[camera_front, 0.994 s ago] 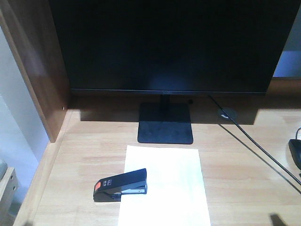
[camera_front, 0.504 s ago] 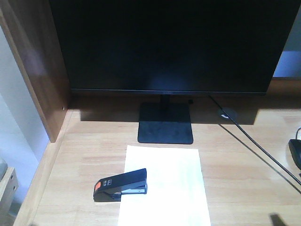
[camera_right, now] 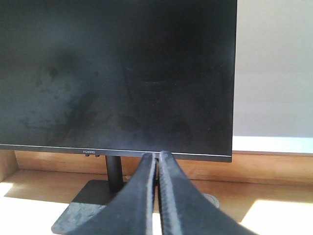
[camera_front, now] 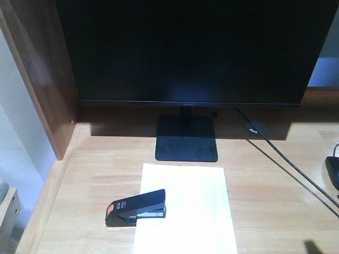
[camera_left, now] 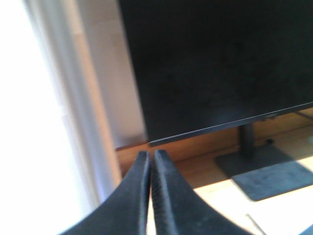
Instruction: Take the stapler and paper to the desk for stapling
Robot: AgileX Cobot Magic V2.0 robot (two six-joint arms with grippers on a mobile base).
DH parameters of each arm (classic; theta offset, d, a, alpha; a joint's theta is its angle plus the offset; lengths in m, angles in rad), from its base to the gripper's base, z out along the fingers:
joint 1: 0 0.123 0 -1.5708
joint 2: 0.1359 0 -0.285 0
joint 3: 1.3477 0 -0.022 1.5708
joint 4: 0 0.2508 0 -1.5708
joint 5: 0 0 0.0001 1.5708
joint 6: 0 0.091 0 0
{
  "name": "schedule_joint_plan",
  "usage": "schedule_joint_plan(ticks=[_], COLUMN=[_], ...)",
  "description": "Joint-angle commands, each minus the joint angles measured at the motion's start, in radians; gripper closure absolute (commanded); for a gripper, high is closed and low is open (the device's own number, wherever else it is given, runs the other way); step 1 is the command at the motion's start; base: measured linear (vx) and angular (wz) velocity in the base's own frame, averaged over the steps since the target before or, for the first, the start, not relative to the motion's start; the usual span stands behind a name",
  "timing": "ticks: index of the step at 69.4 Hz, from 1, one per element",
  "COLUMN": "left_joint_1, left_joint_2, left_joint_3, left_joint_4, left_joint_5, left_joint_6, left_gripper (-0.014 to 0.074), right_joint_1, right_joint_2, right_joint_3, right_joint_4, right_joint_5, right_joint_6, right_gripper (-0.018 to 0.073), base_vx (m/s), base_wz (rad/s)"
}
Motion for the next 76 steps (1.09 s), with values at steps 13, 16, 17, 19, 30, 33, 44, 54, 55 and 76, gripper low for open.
schedule_joint_plan(ticks=[13,16,17,19,30,33,44,54,55,76], left_joint_1=[0.106,0.115,0.116,0.118,0.118,0.118,0.118,0.118,0.118,0.118], left_joint_2=[-0.113,-0.133,-0.138,-0.150,-0.162,-0.162,-0.162,-0.162,-0.162,-0.162], left_joint_3=[0.066,0.096,0.107,0.133,0.234,0.262,0.320,0.320,0.320,0.320], left_joint_4=[-0.087,-0.098,-0.102,-0.104,-0.104,-0.104,-0.104,-0.104,-0.104,-0.104], left_joint_5=[0.016,-0.005,-0.012,-0.026,-0.107,-0.130,-0.163,-0.168,-0.171,-0.177], left_joint_6=[-0.003,-0.003,-0.003,-0.003,-0.003,-0.003,-0.003,-0.003,-0.003,-0.002], left_gripper=[0.0603,0.0603,0.0603,0.0603,0.0603,0.0603,0.0603,0.0603,0.0603,0.0603], right_joint_1=[0.000,0.000,0.000,0.000,0.000,0.000,0.000,0.000,0.000,0.000], right_joint_2=[0.008,0.008,0.008,0.008,0.008,0.008,0.008,0.008,0.008,0.008], right_joint_3=[-0.029,-0.029,-0.029,-0.029,-0.029,-0.029,-0.029,-0.029,-0.029,-0.029], right_joint_4=[-0.001,-0.001,-0.001,-0.001,-0.001,-0.001,-0.001,-0.001,-0.001,-0.001], right_joint_5=[-0.025,-0.025,-0.025,-0.025,-0.025,-0.025,-0.025,-0.025,-0.025,-0.025], right_joint_6=[-0.002,-0.002,-0.002,-0.002,-0.002,-0.002,-0.002,-0.002,-0.002,-0.002], right_gripper=[0.0568,0.0568,0.0568,0.0568,0.0568,0.0568,0.0568,0.0568,0.0568,0.0568], base_vx=[0.00,0.00,0.00,0.00,0.00,0.00,0.00,0.00,0.00,0.00], base_wz=[0.00,0.00,0.00,0.00,0.00,0.00,0.00,0.00,0.00,0.00])
